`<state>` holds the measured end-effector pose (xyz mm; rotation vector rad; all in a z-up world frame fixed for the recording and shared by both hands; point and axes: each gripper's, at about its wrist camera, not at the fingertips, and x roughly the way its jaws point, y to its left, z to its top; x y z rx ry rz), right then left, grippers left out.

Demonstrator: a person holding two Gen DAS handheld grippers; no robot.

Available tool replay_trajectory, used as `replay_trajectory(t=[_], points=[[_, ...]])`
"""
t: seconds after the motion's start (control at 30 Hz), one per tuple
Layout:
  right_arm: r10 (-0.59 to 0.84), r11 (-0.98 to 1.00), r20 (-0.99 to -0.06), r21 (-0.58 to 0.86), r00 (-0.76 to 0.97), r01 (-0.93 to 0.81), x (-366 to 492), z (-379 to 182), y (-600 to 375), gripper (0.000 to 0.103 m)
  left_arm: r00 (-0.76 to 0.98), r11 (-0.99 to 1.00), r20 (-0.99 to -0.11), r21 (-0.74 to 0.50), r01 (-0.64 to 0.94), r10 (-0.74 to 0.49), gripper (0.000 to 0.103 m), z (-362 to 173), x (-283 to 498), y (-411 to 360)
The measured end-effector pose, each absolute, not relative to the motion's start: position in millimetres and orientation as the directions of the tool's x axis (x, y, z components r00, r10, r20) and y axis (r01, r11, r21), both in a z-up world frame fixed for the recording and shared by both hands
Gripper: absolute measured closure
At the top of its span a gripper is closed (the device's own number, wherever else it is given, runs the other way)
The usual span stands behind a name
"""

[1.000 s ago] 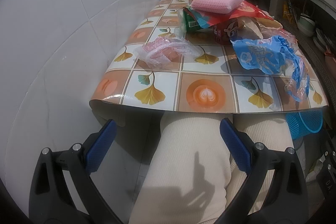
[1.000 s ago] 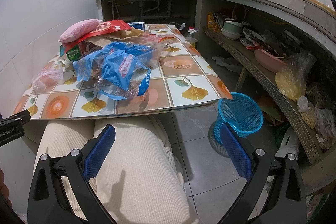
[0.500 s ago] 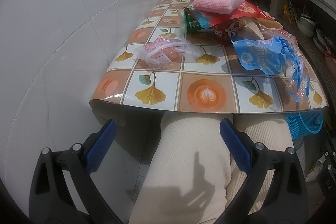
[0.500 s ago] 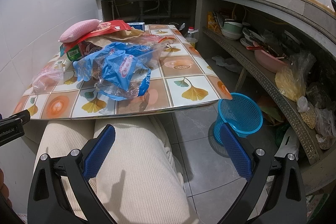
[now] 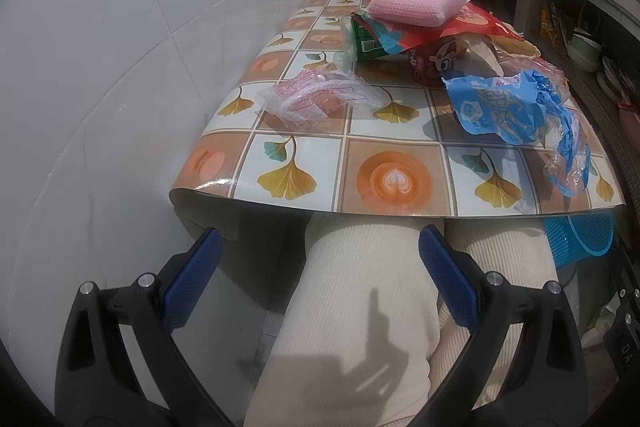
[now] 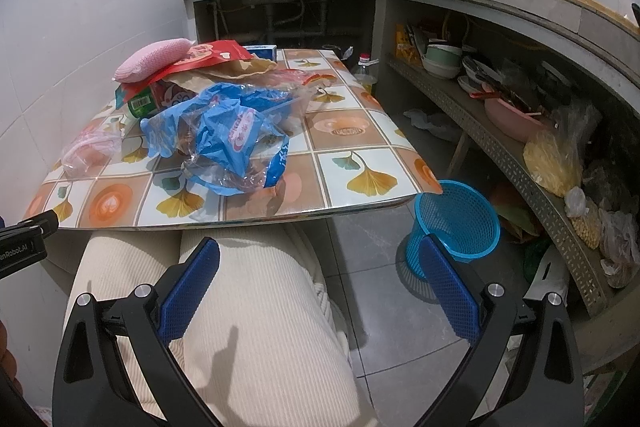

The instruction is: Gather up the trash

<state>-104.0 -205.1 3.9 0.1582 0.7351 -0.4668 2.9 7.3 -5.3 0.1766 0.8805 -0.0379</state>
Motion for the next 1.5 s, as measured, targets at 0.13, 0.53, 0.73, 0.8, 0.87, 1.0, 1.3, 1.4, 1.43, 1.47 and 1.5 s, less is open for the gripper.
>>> replay_trajectory(t=[0.13, 0.53, 0.73, 0.8, 0.87, 1.0, 1.3, 1.4, 1.43, 1.47, 1.5], points=[[-0.349, 0.89, -0.673, -0.021, 0.652, 0.455, -102, 6, -207, 0.006, 0.648, 0.984, -0.76, 0.137, 0.11, 0.033, 0.008, -3, 5, 8], [-0.208, 0.956, -0.598, 0.045, 0.774, 0.291, -66, 36, -226, 0.006, 0.717, 0.984, -0.694, 0.071, 0.165, -0.07, 0.008, 11, 32, 15], [-0.052, 0.98, -0.626, 0.119, 0.778, 0.162, -20, 42, -219, 0.006, 0.767, 0.957, -0.582, -0.077, 0.279, -0.27, 0.008, 15, 41, 28], [-0.036, 0.981, -0.647, 0.122, 0.762, 0.15, -3, 39, -217, 0.006, 0.774, 0.952, -0.562, -0.097, 0.29, -0.292, 0.008, 12, 45, 32], [-0.014, 0.975, -0.678, 0.153, 0.735, 0.161, 12, 34, -219, 0.006, 0.773, 0.949, -0.557, -0.103, 0.299, -0.304, 0.008, 9, 50, 31], [0.055, 0.952, -0.721, 0.245, 0.69, 0.181, 29, 22, -228, 0.006, 0.732, 0.908, -0.546, -0.161, 0.387, -0.409, 0.008, 7, 59, 22], [0.022, 0.841, -0.68, 0.409, 0.733, 0.354, -6, 23, -300, 0.006, 0.523, 0.705, -0.535, -0.213, 0.677, -0.664, 0.008, 11, 92, -66], [0.01, 0.828, -0.69, 0.412, 0.724, 0.381, -12, 17, -311, 0.006, 0.452, 0.666, -0.585, -0.216, 0.714, -0.673, 0.008, 1, 108, -96], [0.012, 0.826, -0.696, 0.412, 0.718, 0.385, -14, 14, -312, 0.006, 0.428, 0.658, -0.603, -0.225, 0.719, -0.673, 0.008, -3, 114, -105], [0.016, 0.825, -0.699, 0.413, 0.715, 0.386, -14, 11, -313, 0.006, 0.401, 0.647, -0.618, -0.238, 0.724, -0.677, 0.008, -8, 119, -111], [0.028, 0.821, -0.705, 0.421, 0.709, 0.386, -14, 6, -313, 0.006, 0.366, 0.637, -0.641, -0.256, 0.727, -0.675, 0.008, -15, 124, -117]])
